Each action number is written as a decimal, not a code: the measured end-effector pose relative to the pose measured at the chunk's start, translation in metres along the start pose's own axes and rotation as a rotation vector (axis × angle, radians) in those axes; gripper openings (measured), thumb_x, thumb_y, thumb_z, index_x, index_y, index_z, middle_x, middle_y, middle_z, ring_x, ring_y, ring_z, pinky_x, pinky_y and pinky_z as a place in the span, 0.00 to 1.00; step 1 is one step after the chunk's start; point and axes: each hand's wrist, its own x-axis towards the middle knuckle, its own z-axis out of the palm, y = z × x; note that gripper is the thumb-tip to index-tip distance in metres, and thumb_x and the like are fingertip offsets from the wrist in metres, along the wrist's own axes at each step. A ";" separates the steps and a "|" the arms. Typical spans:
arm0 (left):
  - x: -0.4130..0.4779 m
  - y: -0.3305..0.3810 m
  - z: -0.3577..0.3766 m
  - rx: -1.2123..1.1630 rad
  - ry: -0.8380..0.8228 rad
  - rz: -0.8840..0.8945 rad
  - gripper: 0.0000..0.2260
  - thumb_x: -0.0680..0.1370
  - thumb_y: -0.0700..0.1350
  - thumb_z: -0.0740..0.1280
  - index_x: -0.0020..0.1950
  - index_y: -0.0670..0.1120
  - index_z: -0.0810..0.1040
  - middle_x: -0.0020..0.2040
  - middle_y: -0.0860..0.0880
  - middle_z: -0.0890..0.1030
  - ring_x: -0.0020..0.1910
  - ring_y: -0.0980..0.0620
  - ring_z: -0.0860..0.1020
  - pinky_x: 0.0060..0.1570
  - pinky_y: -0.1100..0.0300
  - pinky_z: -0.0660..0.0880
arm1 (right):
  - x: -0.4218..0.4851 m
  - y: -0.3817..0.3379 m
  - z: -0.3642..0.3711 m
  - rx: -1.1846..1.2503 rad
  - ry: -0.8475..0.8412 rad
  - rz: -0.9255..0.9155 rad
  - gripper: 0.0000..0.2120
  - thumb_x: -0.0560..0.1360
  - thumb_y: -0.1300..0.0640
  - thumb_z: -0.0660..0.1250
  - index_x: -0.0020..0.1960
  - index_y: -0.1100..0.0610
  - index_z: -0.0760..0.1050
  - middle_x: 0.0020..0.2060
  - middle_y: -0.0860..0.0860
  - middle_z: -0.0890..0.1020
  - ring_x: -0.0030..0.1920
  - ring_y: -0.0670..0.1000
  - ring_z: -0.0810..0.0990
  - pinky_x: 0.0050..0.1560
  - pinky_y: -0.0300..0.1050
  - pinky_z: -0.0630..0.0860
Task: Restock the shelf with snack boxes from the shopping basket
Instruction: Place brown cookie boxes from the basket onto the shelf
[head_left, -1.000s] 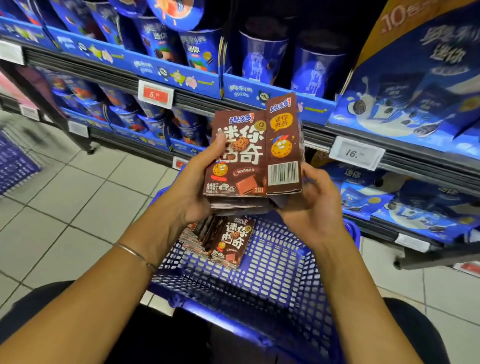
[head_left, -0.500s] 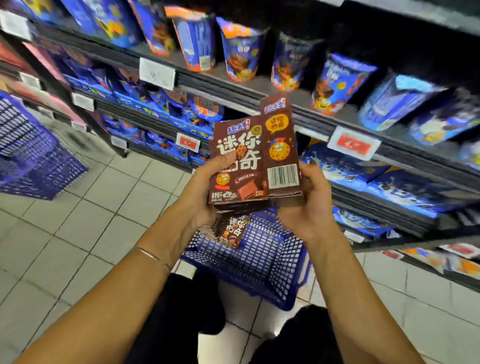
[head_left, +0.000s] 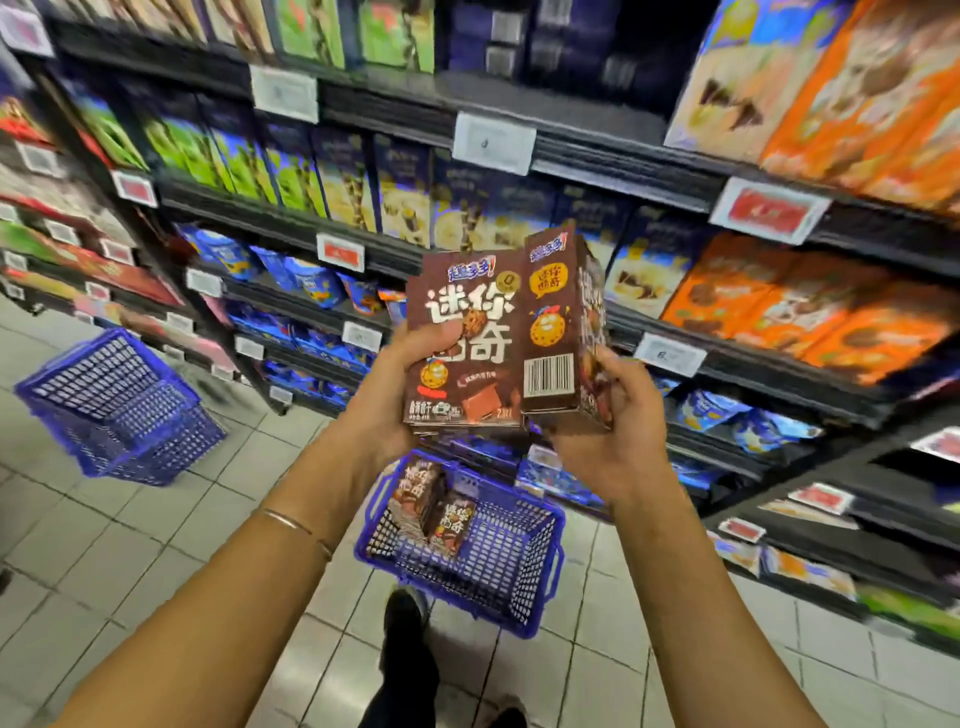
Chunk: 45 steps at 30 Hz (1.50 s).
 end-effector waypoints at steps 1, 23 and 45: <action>-0.007 0.014 0.015 0.004 -0.038 0.035 0.15 0.71 0.45 0.73 0.56 0.43 0.85 0.47 0.42 0.89 0.39 0.45 0.88 0.38 0.52 0.84 | -0.009 -0.015 0.010 -0.011 -0.022 -0.035 0.32 0.68 0.49 0.71 0.69 0.60 0.75 0.63 0.59 0.79 0.60 0.62 0.77 0.56 0.57 0.74; -0.032 0.207 0.246 0.117 -0.686 0.567 0.42 0.62 0.46 0.79 0.75 0.49 0.71 0.58 0.45 0.86 0.50 0.45 0.87 0.43 0.51 0.84 | -0.140 -0.251 0.116 -0.185 -0.038 -0.816 0.20 0.79 0.54 0.65 0.68 0.61 0.75 0.56 0.57 0.85 0.55 0.55 0.84 0.57 0.52 0.80; -0.007 0.249 0.293 0.122 -0.543 0.756 0.46 0.62 0.47 0.77 0.79 0.42 0.66 0.50 0.48 0.88 0.44 0.47 0.88 0.39 0.53 0.84 | 0.031 -0.453 0.134 -1.114 0.492 -0.902 0.16 0.81 0.56 0.67 0.64 0.63 0.71 0.57 0.59 0.81 0.53 0.56 0.83 0.51 0.51 0.80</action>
